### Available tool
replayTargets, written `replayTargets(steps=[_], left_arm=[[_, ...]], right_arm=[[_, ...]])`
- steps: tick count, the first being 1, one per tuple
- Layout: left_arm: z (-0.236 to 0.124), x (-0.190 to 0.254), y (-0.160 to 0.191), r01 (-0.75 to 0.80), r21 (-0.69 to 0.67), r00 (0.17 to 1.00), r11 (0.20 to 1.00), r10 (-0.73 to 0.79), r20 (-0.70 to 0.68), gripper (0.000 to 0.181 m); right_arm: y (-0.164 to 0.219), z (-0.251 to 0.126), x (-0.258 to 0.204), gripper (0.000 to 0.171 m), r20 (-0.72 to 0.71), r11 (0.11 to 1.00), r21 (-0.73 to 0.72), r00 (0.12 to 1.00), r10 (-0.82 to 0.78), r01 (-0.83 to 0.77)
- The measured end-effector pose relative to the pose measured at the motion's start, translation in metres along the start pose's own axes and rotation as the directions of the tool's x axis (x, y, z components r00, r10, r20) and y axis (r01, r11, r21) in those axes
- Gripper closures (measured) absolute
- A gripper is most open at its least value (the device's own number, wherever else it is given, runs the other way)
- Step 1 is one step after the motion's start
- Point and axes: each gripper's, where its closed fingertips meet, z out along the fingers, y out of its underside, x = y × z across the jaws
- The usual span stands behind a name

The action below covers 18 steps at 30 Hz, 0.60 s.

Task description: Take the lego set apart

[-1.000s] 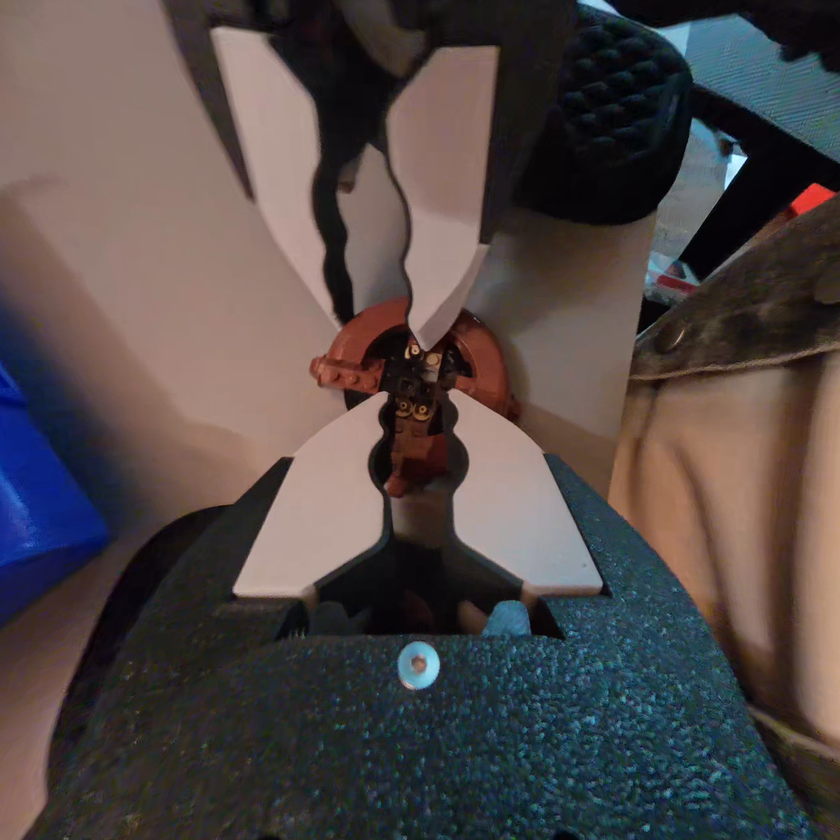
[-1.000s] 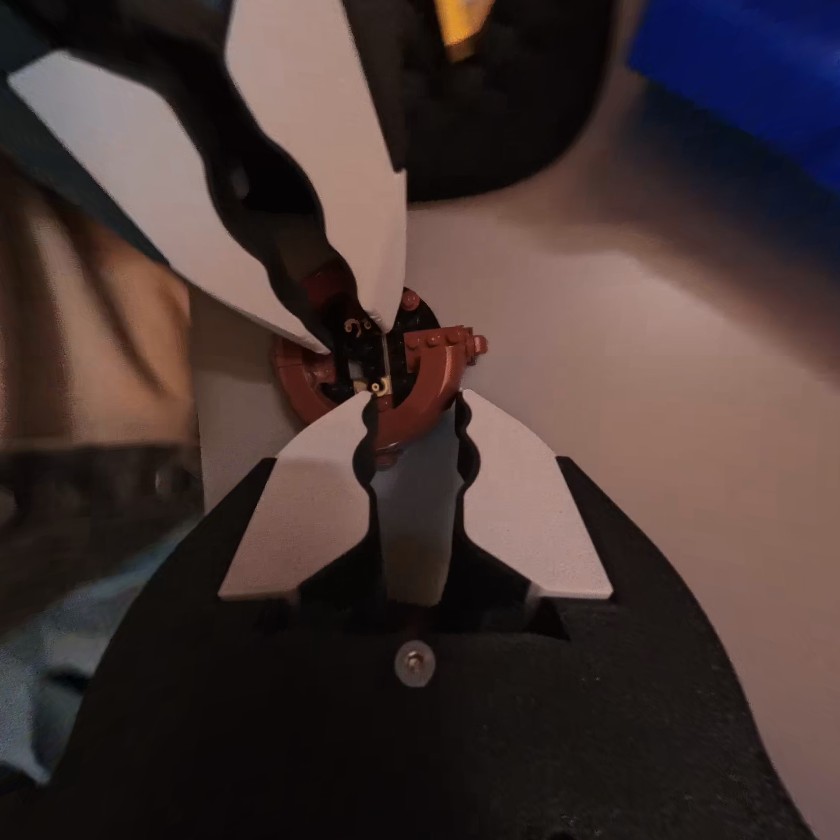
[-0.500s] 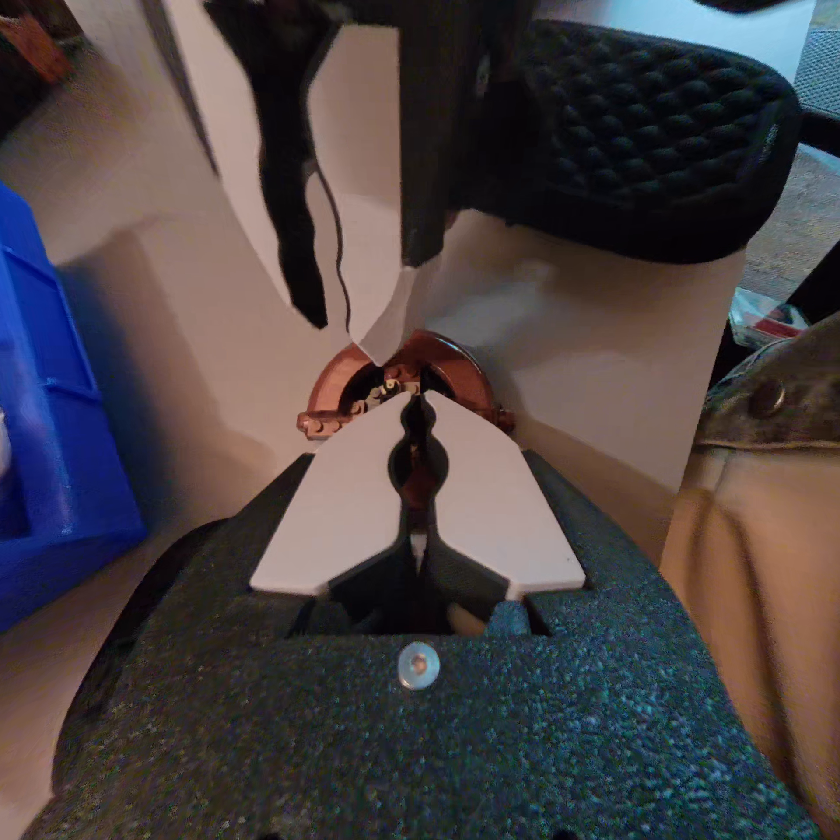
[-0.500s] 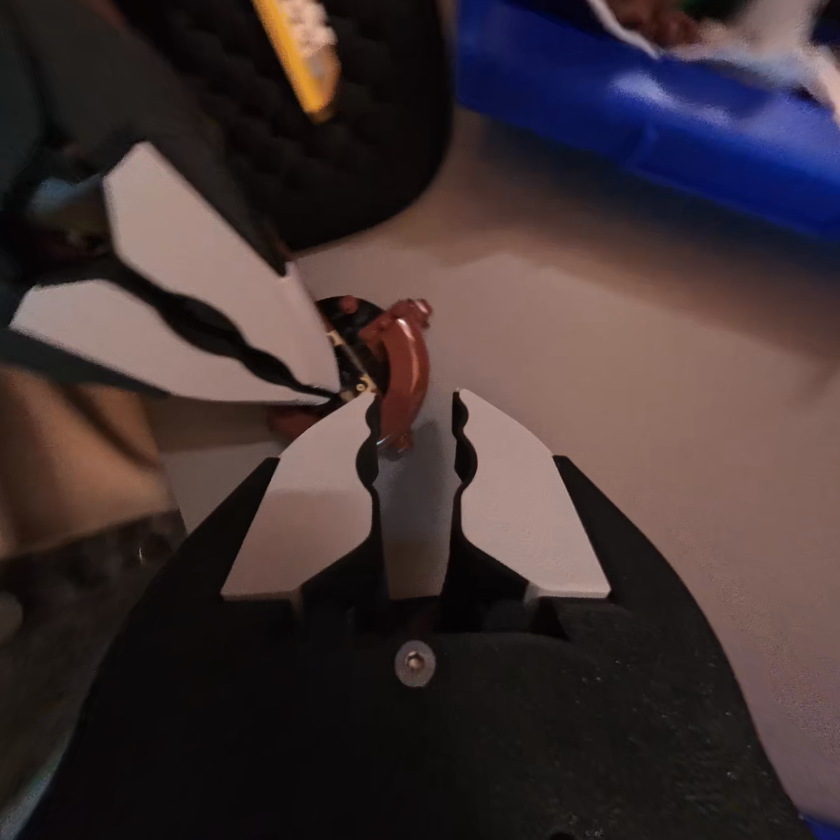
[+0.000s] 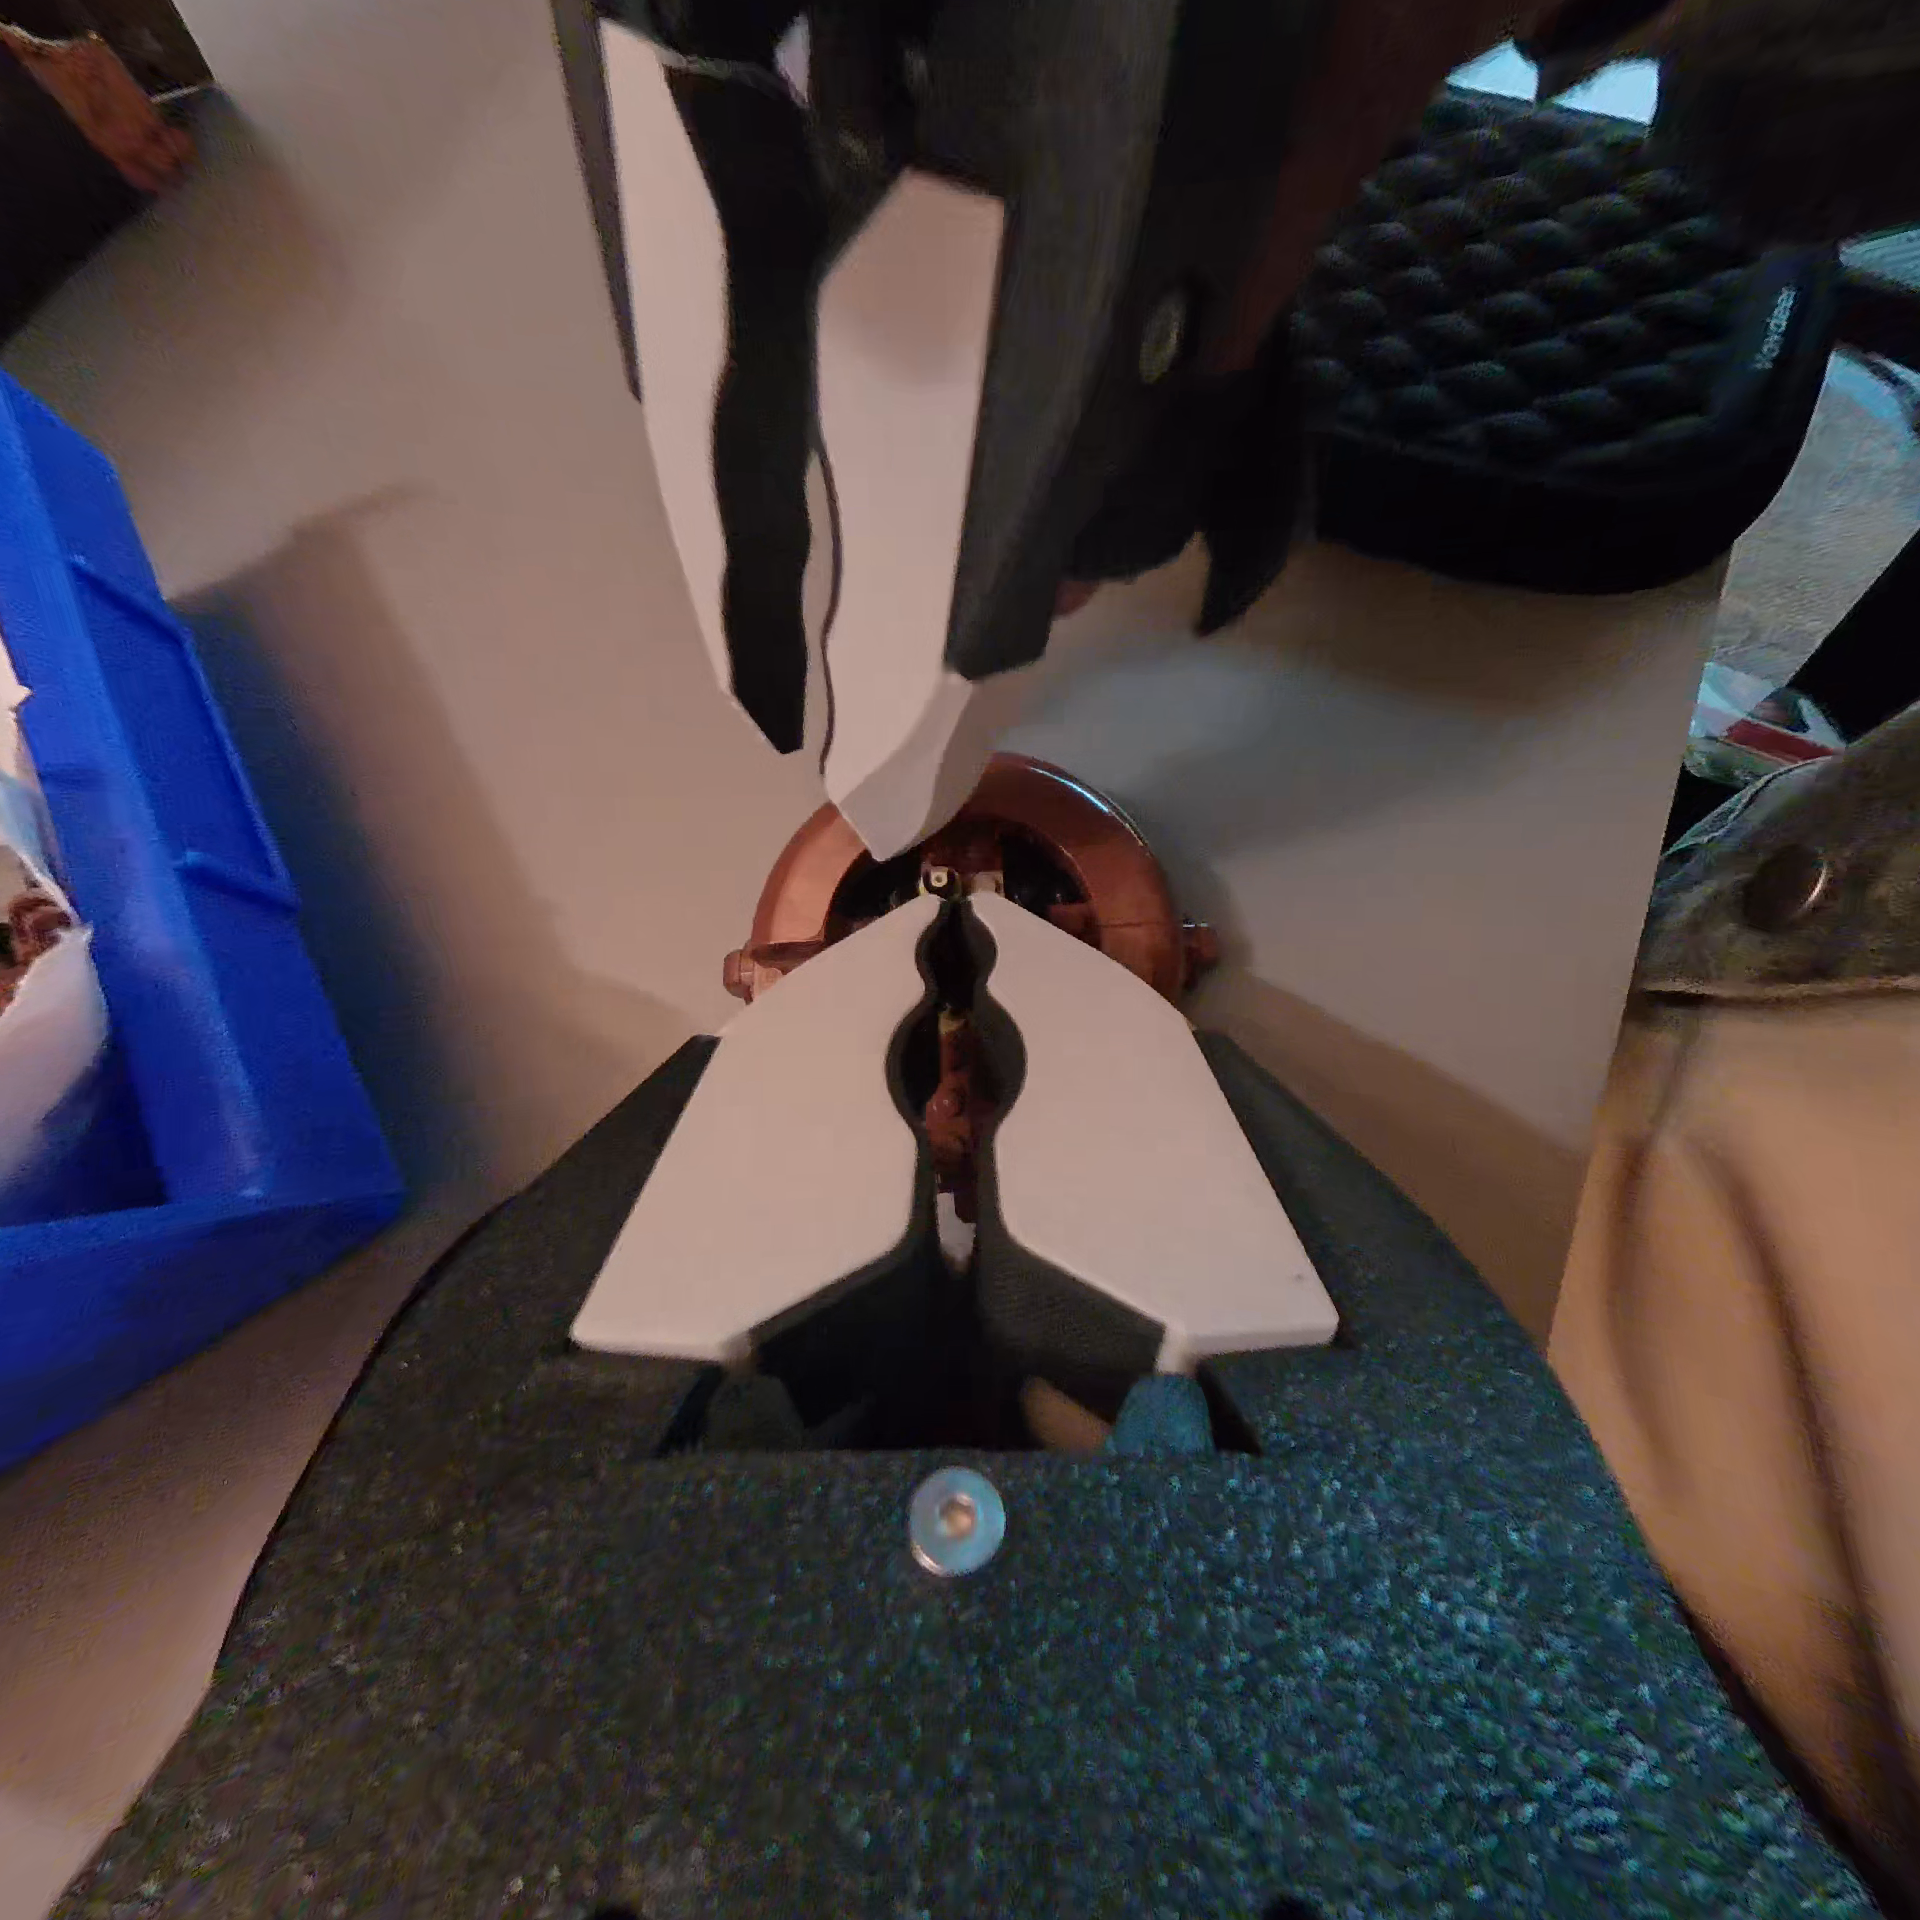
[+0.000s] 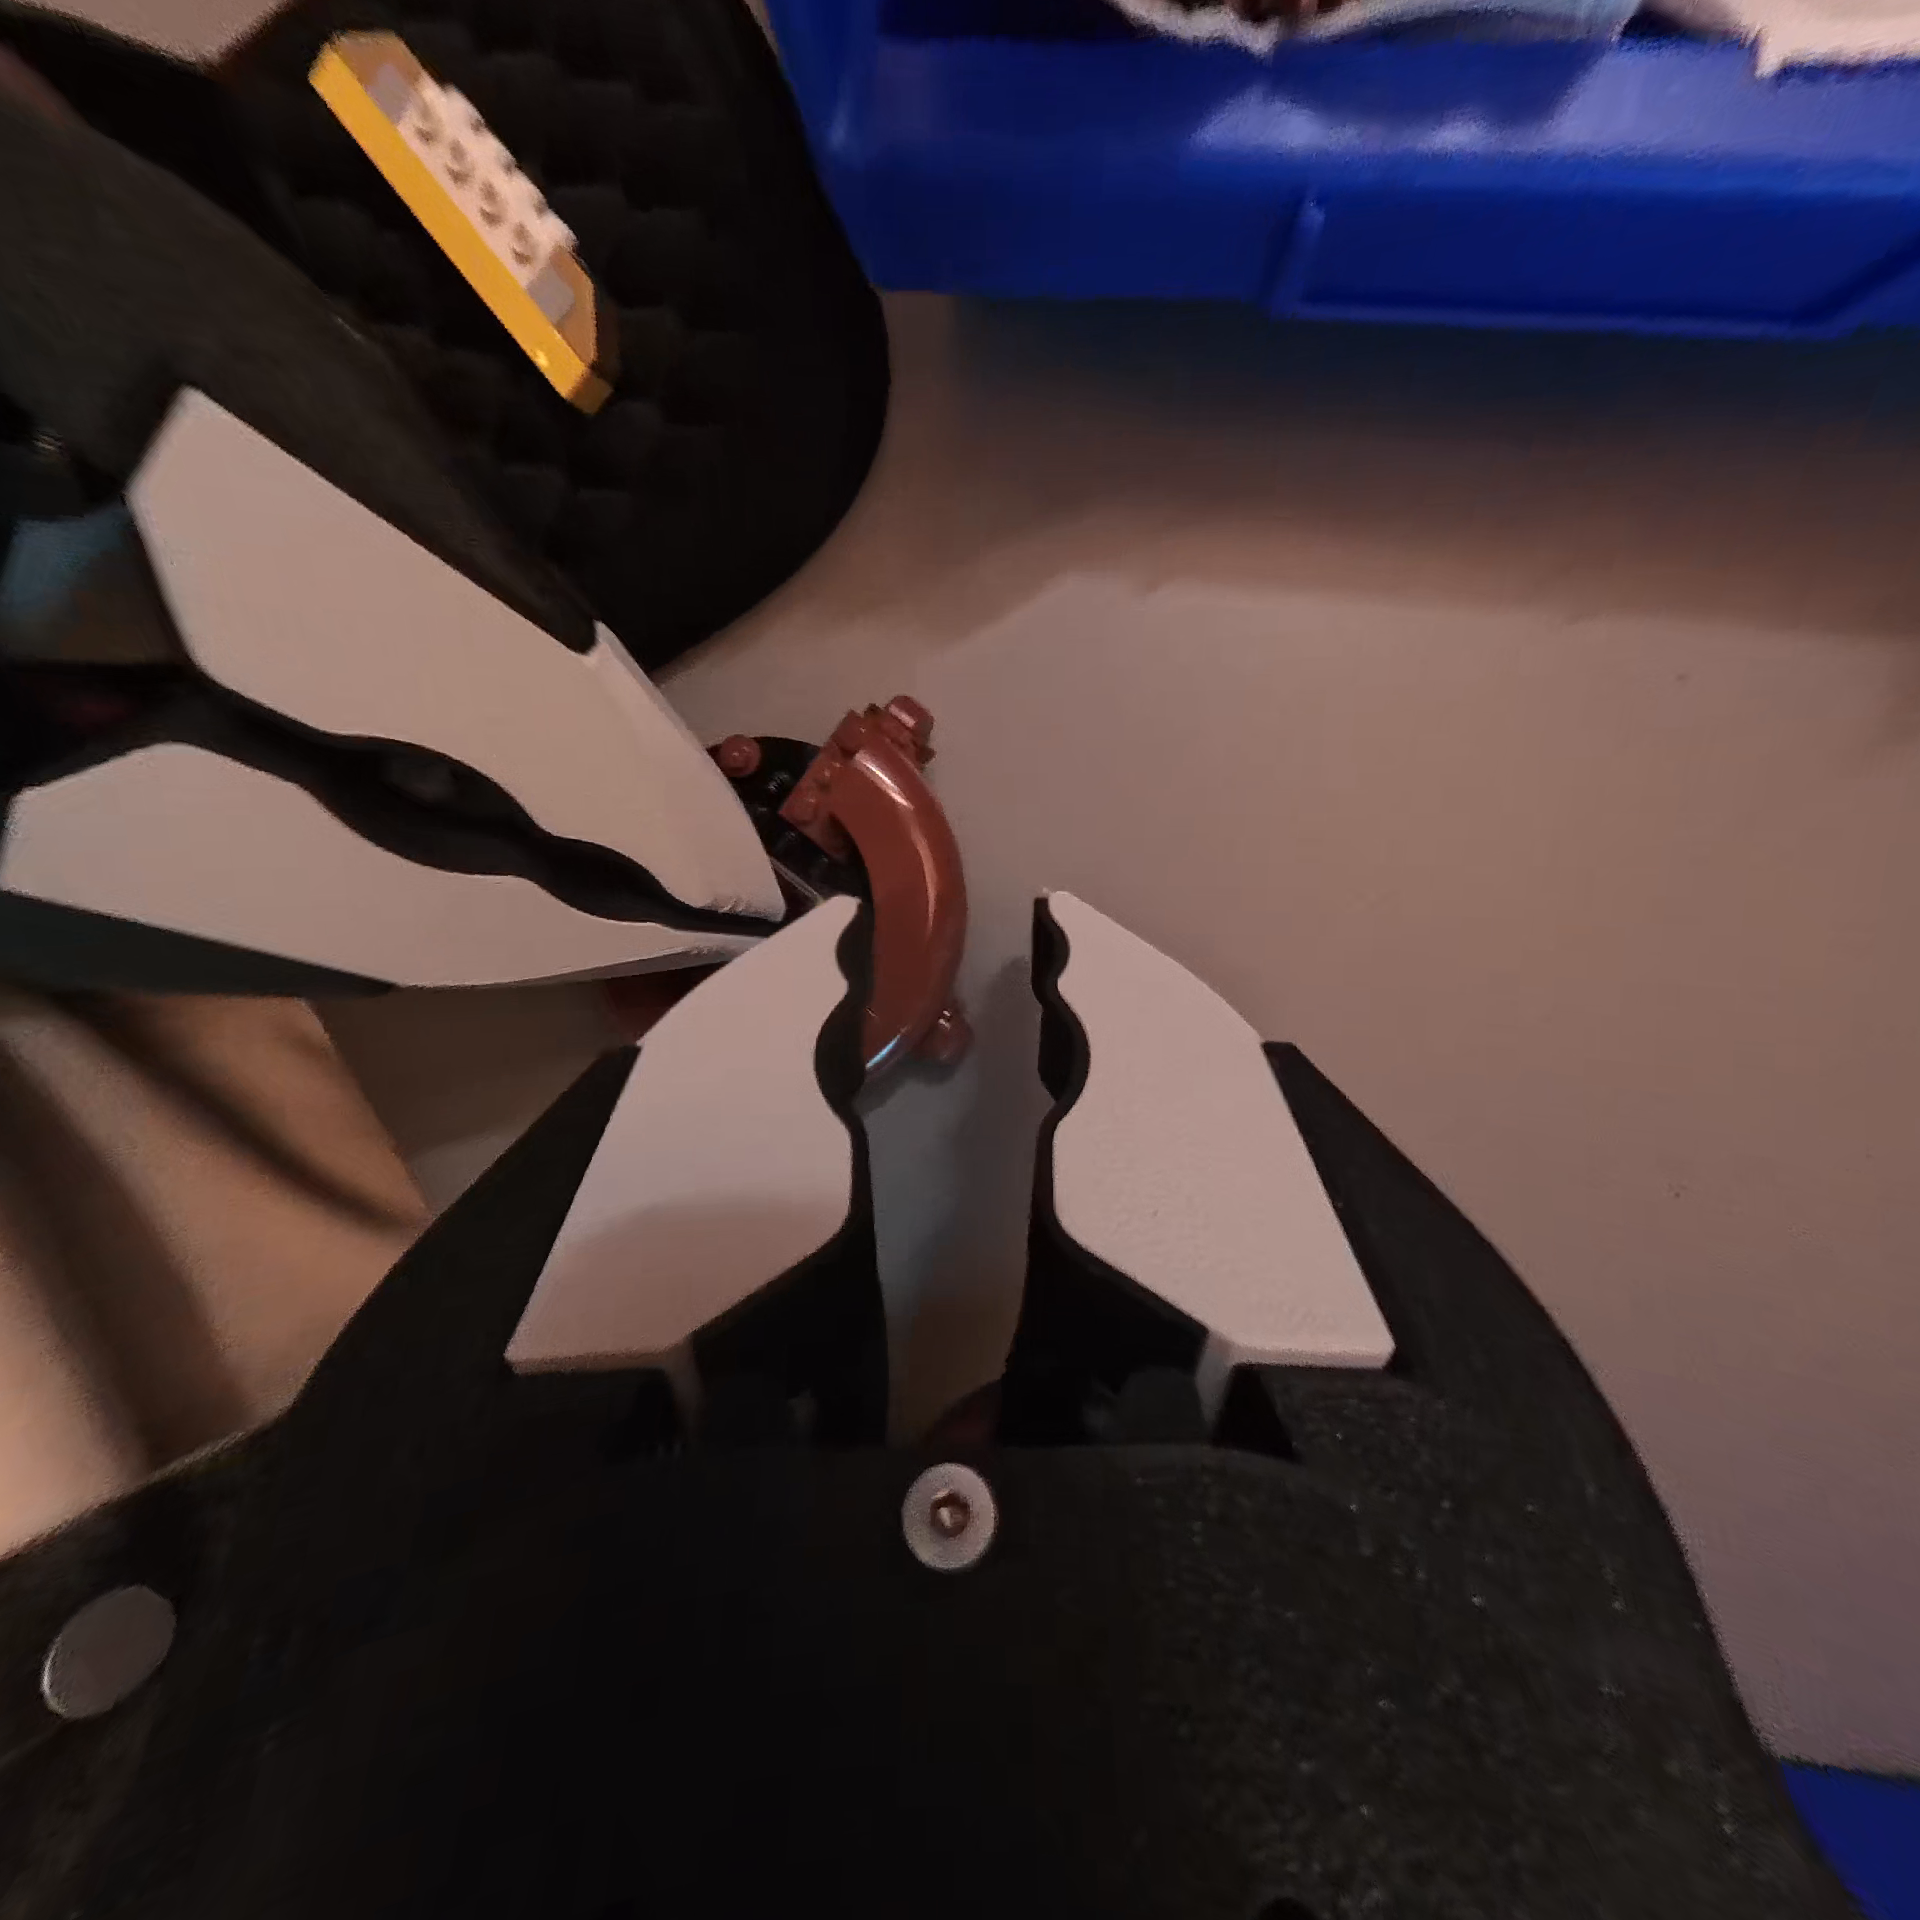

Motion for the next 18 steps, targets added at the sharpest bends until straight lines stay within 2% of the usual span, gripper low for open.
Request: replayTargets(steps=[3,6,10,12,13,14,15,16,18], left_arm=[[0.000,0.000,0.001,0.030,0.001,1.000,1.000,-0.030,0.002,0.181],[0.000,-0.002,0.002,0.103,-0.006,0.994,0.995,-0.103,-0.028,0.180],[0.001,-0.002,0.002,0.112,-0.002,0.993,0.994,-0.112,-0.033,0.180],[0.001,-0.003,0.002,0.109,0.002,0.994,0.994,-0.109,-0.025,0.180],[0.001,-0.003,0.002,0.113,0.004,0.993,0.994,-0.113,-0.028,0.180],[0.001,-0.003,0.002,0.116,0.006,0.993,0.993,-0.115,-0.029,0.180],[0.001,-0.003,0.002,0.116,0.008,0.993,0.993,-0.116,-0.029,0.180],[0.001,-0.003,0.002,0.115,0.010,0.993,0.993,-0.115,-0.027,0.180],[0.001,-0.003,0.001,0.113,0.013,0.993,0.994,-0.112,-0.025,0.180]], right_arm=[[0.000,0.006,-0.006,0.155,-0.006,1.000,0.023,1.000,-0.011,0.011],[-0.004,0.006,-0.004,0.156,-0.136,0.979,0.086,0.975,-0.174,0.187],[-0.008,0.002,-0.004,0.158,-0.336,0.887,0.109,0.857,-0.392,0.449],[-0.016,-0.004,-0.007,0.158,-0.446,0.802,0.107,0.749,-0.489,0.587],[-0.020,-0.007,-0.012,0.158,-0.480,0.767,0.119,0.713,-0.511,0.630],[-0.021,-0.007,-0.011,0.158,-0.493,0.768,0.116,0.708,-0.505,0.629],[-0.020,-0.007,-0.010,0.158,-0.468,0.798,0.146,0.751,-0.465,0.585],[-0.024,-0.011,-0.009,0.158,-0.433,0.816,0.240,0.810,-0.394,0.526],[-0.035,-0.031,-0.010,0.158,-0.243,0.824,0.473,0.945,-0.218,0.312]])
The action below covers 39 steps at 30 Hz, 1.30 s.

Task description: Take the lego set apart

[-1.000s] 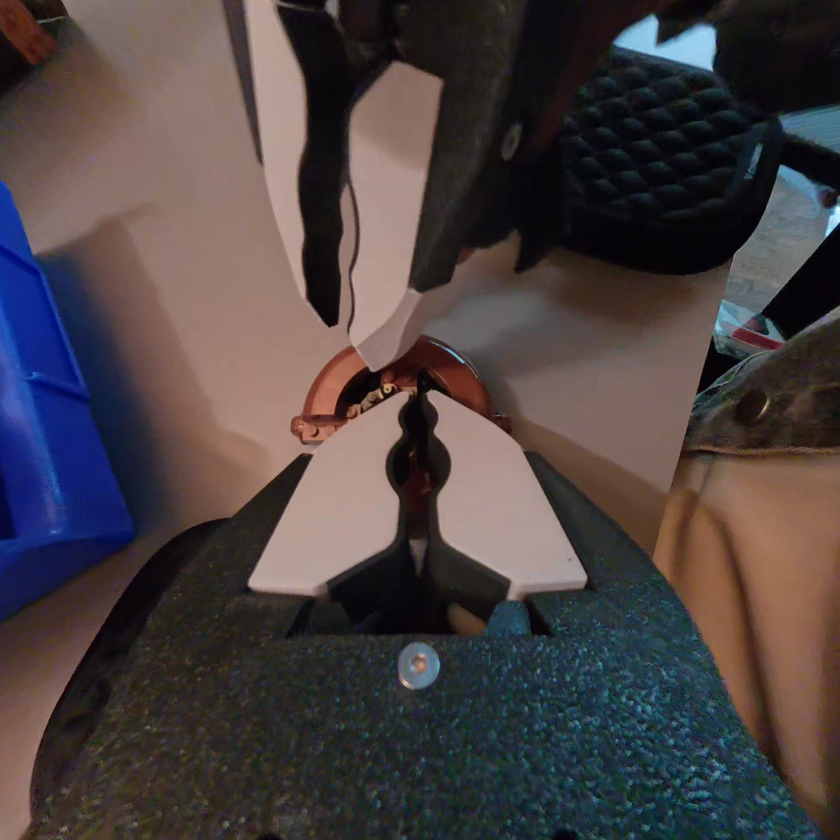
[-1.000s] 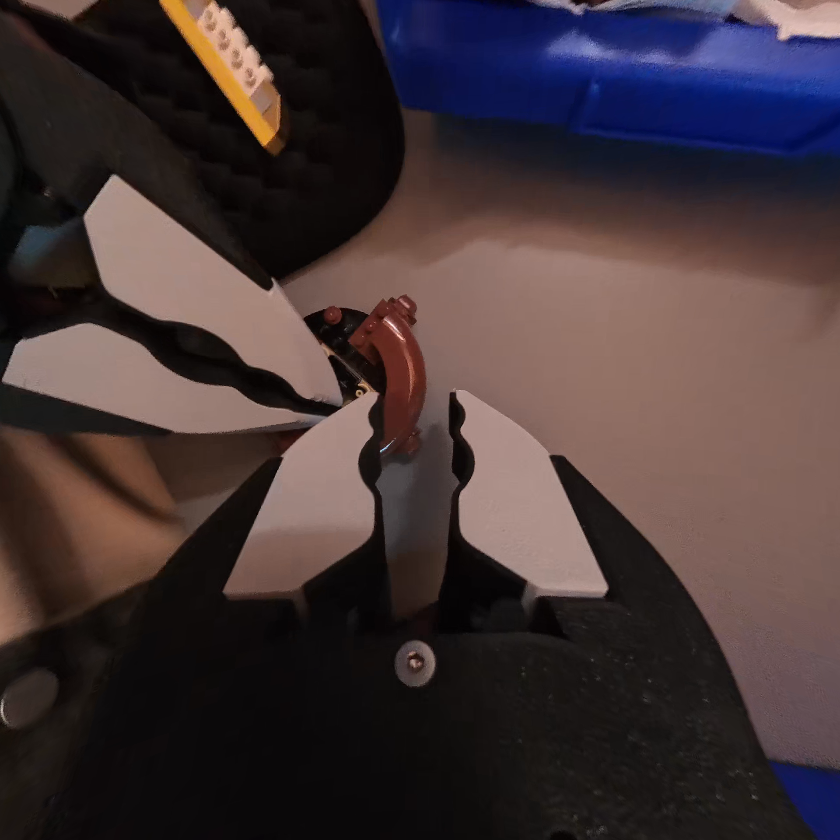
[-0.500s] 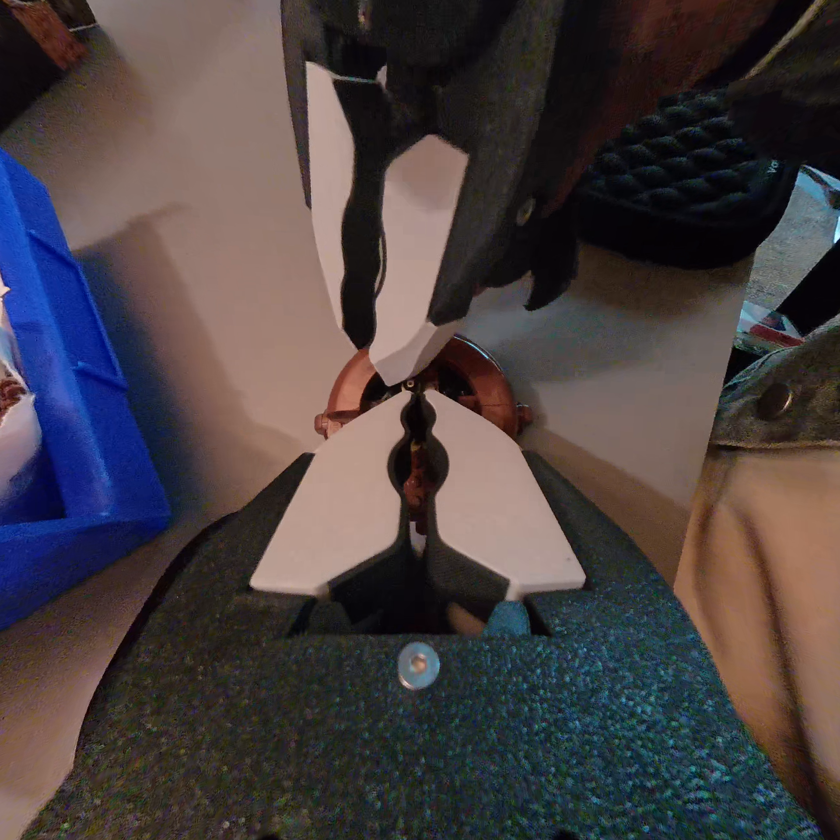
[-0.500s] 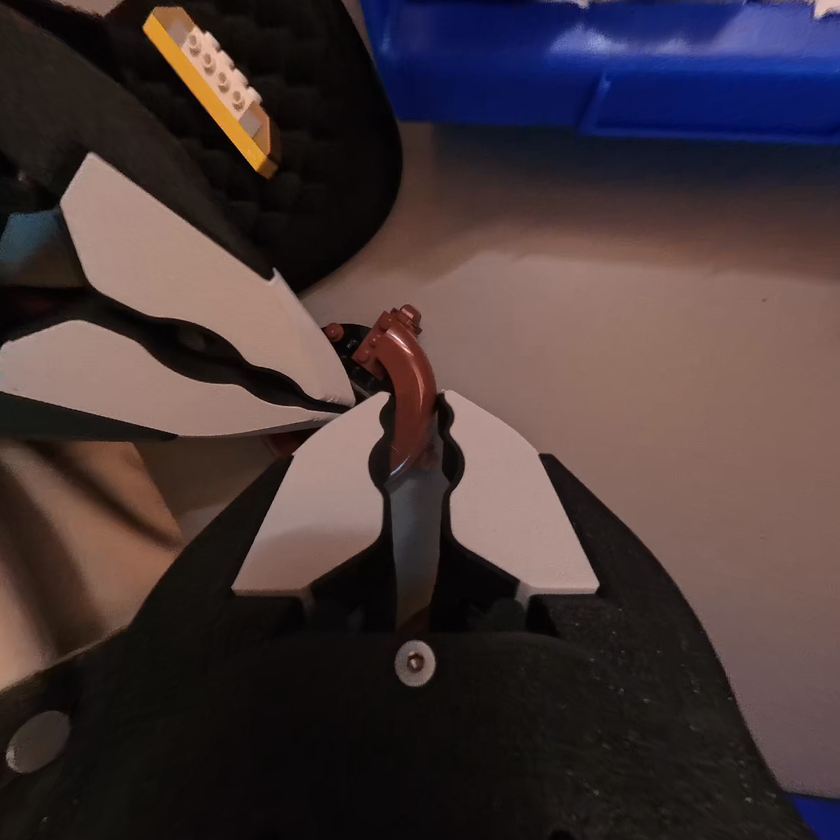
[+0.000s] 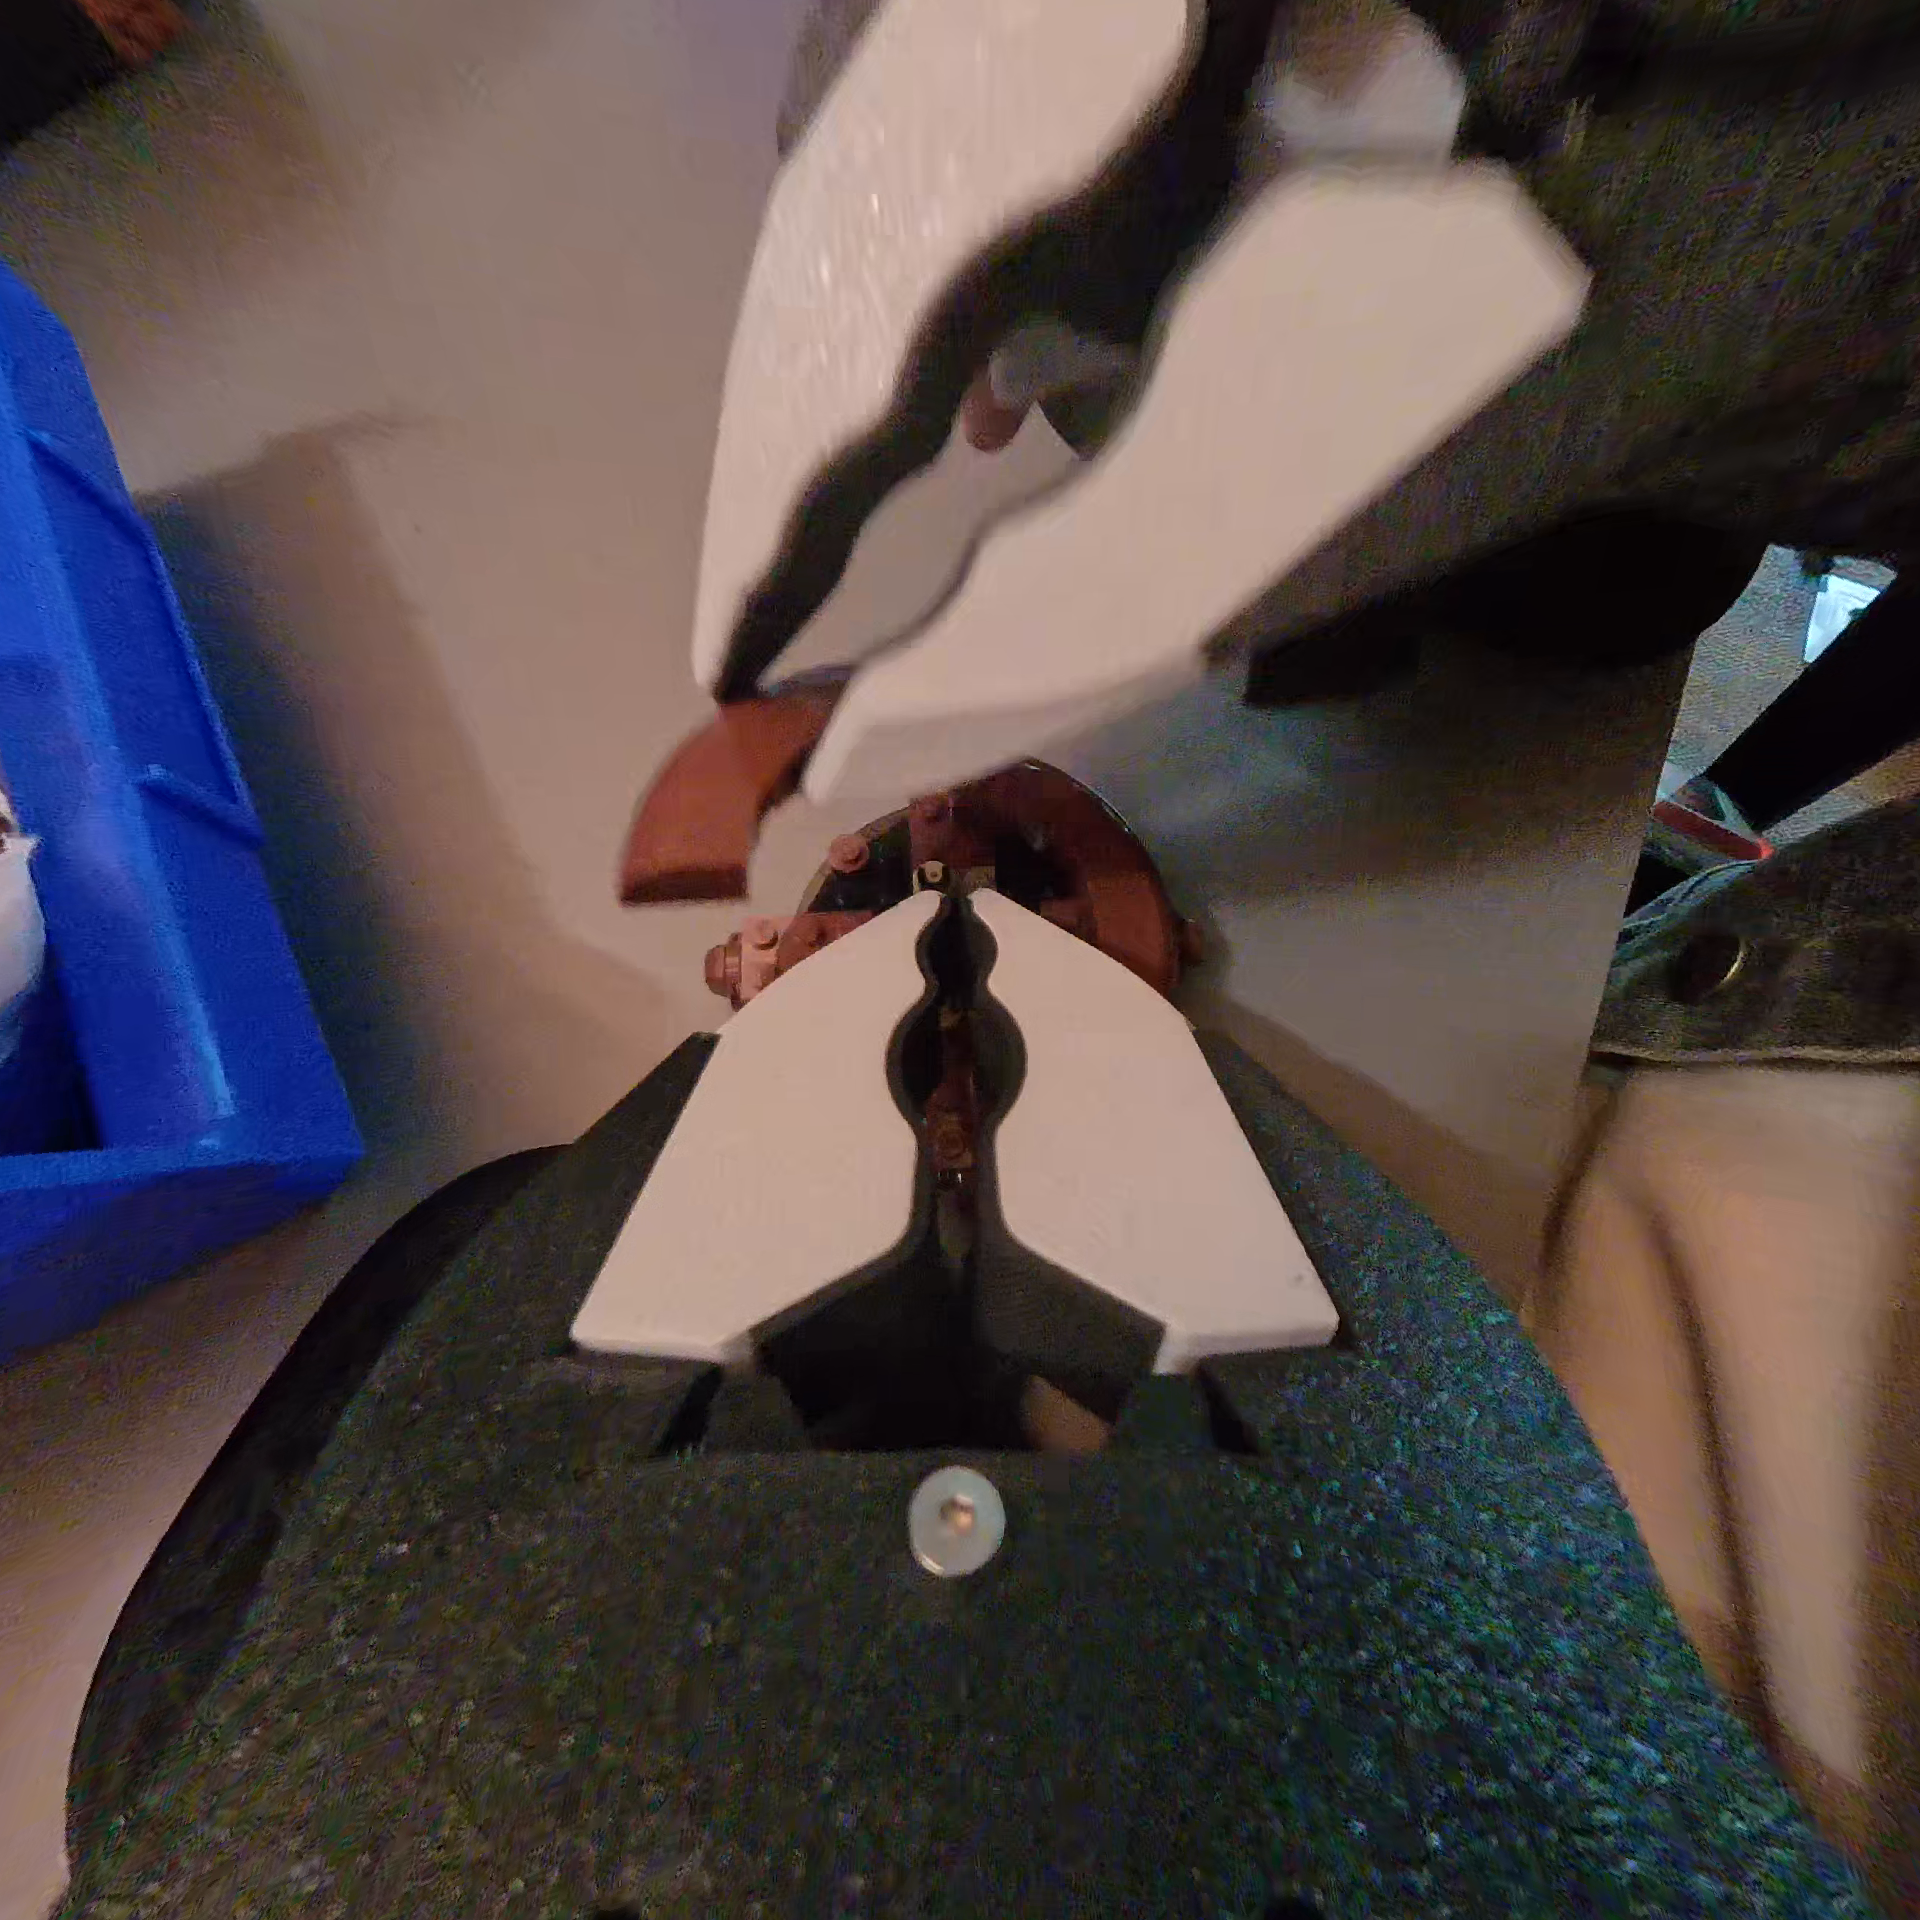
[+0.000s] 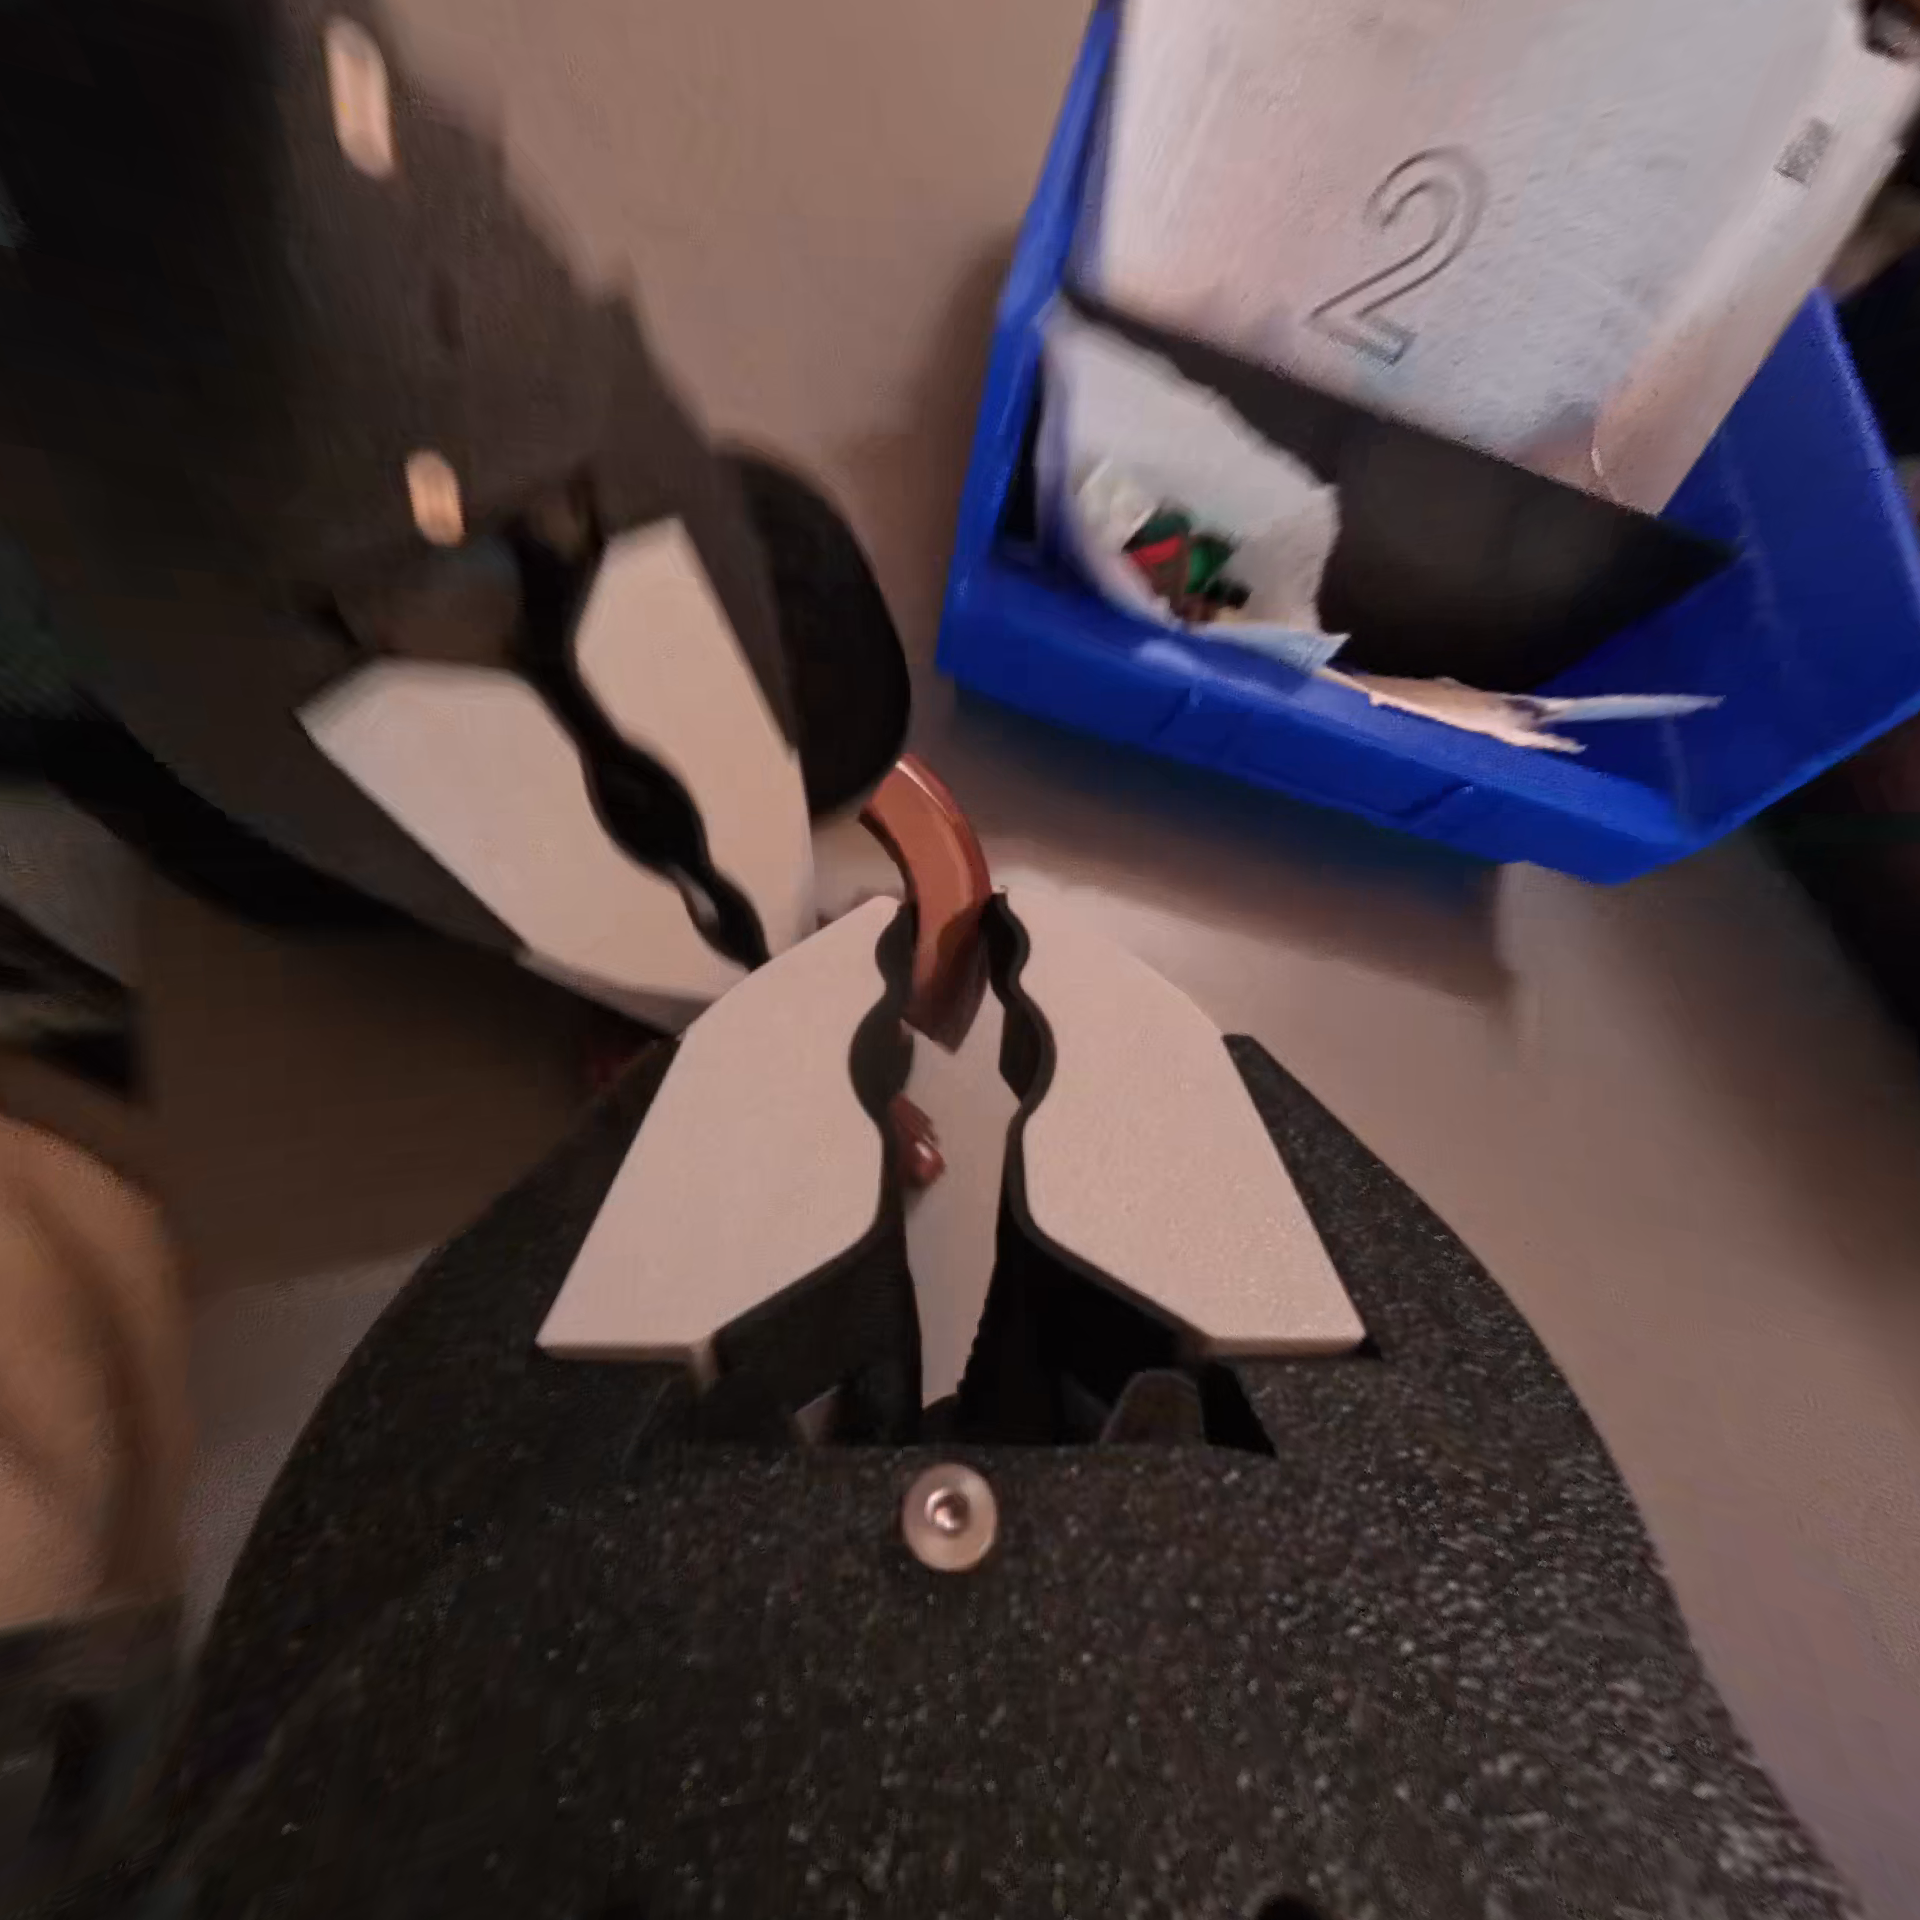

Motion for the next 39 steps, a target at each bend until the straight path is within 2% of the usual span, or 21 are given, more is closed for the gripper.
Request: replayTargets(steps=[2,4,6,8,9,11,13,15,16,19,22,25,26,28,31,34,37,39], left_arm=[[0.000,0.000,0.000,0.007,0.003,1.000,1.000,-0.007,-0.006,0.180],[0.000,0.000,0.000,0.013,0.005,1.000,1.000,-0.013,-0.011,0.181],[-0.001,0.000,0.000,0.010,0.007,1.000,1.000,-0.010,-0.007,0.181],[-0.001,-0.001,0.000,0.007,0.007,1.000,1.000,-0.007,-0.001,0.181],[-0.001,-0.001,0.000,0.003,0.008,1.000,1.000,-0.003,0.003,0.181],[-0.001,-0.001,0.000,-0.003,0.009,1.000,1.000,0.003,0.009,0.181],[-0.001,-0.001,0.000,0.000,0.009,1.000,1.000,0.000,0.005,0.181],[-0.001,-0.001,0.000,0.006,0.011,1.000,1.000,-0.006,-0.002,0.181],[-0.001,-0.001,0.000,0.008,0.011,1.000,1.000,-0.008,-0.004,0.181],[-0.001,-0.001,0.000,0.007,0.012,1.000,1.000,-0.007,-0.004,0.181],[-0.001,-0.001,0.000,0.015,0.014,1.000,1.000,-0.015,-0.014,0.181],[-0.002,-0.001,0.000,0.026,0.015,0.999,1.000,-0.026,-0.025,0.181],[-0.002,-0.001,0.000,0.026,0.016,0.999,1.000,-0.026,-0.025,0.181],[-0.002,-0.001,0.000,0.025,0.016,0.999,1.000,-0.024,-0.025,0.181],[-0.002,-0.001,0.000,0.024,0.017,0.999,1.000,-0.023,-0.024,0.181],[-0.002,-0.001,0.000,0.020,0.016,1.000,1.000,-0.020,-0.019,0.181],[-0.002,-0.001,0.000,0.019,0.016,1.000,1.000,-0.018,-0.016,0.181],[-0.002,-0.001,0.000,0.017,0.015,1.000,1.000,-0.017,-0.014,0.181]], right_arm=[[-0.031,-0.020,0.008,0.158,0.203,0.932,0.176,0.938,0.280,-0.317],[-0.064,-0.044,0.020,0.158,0.445,0.773,0.254,0.780,0.441,-0.582],[-0.091,-0.064,0.031,0.158,0.632,0.631,0.248,0.616,0.470,-0.735],[-0.112,-0.072,0.042,0.158,0.706,0.577,0.238,0.547,0.450,-0.782],[-0.120,-0.070,0.048,0.157,0.697,0.601,0.242,0.567,0.439,-0.762],[-0.138,-0.056,0.058,0.157,0.606,0.732,0.268,0.700,0.377,-0.626],[-0.157,-0.032,0.070,0.157,0.489,0.870,0.250,0.831,0.266,-0.425],[-0.171,0.004,0.094,0.157,0.352,0.964,0.185,0.929,0.116,-0.190],[-0.179,0.023,0.104,0.157,0.326,0.983,0.154,0.944,0.045,-0.100],[-0.200,0.081,0.134,0.157,0.344,0.998,0.067,0.939,-0.019,-0.004],[-0.196,0.130,0.157,0.157,0.347,0.991,-0.112,0.938,-0.028,0.071],[-0.180,0.152,0.157,0.156,0.401,0.949,-0.300,0.915,0.030,0.101],[-0.178,0.153,0.153,0.148,0.426,0.937,-0.338,0.902,0.071,0.086],[-0.184,0.154,0.155,0.134,0.396,0.945,-0.322,0.916,0.073,0.064],[-0.202,0.141,0.156,0.127,0.378,0.977,-0.211,0.924,0.067,0.016],[-0.212,0.106,0.149,0.129,0.344,0.992,-0.104,0.934,0.101,-0.068],[-0.181,0.057,0.120,0.134,0.294,0.994,-0.062,0.950,0.104,-0.090],[-0.127,0.030,0.096,0.134,0.252,0.982,-0.137,0.953,0.165,-0.134]])
